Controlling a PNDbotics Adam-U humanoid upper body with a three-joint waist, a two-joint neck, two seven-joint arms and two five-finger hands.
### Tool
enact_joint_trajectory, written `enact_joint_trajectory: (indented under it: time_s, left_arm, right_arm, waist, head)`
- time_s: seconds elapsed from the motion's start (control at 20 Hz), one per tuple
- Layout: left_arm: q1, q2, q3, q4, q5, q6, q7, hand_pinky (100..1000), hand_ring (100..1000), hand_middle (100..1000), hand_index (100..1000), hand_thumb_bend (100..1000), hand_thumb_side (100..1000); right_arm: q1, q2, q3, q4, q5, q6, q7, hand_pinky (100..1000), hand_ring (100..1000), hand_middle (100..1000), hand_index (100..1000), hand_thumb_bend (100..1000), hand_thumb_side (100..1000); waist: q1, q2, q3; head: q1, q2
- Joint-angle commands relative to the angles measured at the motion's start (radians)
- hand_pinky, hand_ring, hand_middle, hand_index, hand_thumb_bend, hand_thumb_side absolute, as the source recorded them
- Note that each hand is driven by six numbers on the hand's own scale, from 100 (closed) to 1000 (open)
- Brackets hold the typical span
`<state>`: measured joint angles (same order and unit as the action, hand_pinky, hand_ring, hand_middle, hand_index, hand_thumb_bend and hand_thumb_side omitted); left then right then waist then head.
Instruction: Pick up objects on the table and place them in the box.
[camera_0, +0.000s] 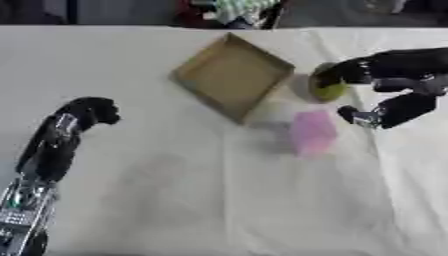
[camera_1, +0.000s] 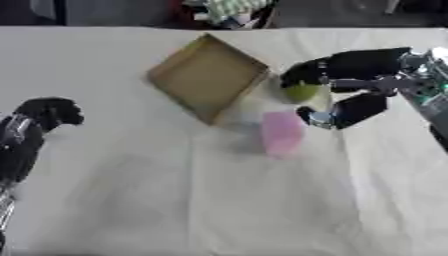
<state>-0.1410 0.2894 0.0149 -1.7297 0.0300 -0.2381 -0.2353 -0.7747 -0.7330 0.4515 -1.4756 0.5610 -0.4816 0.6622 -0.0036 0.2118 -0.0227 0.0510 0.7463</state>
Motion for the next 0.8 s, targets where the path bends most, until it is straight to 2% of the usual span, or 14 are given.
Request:
enact_joint_trajectory:
  time_s: [0.05,0.4,0.8]
  left_arm:
    - [-0.005,0.024,0.004,-0.013,-0.001,-0.001,-0.004,699,641,609,743,100,1000]
    - [-0.005,0.024,0.005,-0.012,-0.001,0.0,-0.005,699,641,609,743,100,1000]
    - [-0.005,0.025,0.003,-0.012,-0.001,-0.001,-0.008,699,642,609,743,100,1000]
  right_arm:
    - [-0.017,-0.011,-0.004,0.004,0.014,-0.017,0.009,859,986,990,1000,100,966]
    - [-0.011,-0.003,-0.004,0.007,0.038,-0.015,0.003,859,992,1000,1000,100,994]
    - [-0.018,0.024,0.019,0.025,0.065,-0.031,0.016,861,995,1000,1000,100,1000]
  waist:
    - [-0.002,-0.016,0.001]
    - [-0.003,-0.016,0.001]
    - [-0.002,-0.017,0.001]
  head:
    - [0.001,0.0]
    - [-0.007,0.0]
    - [-0.044,-0.001]
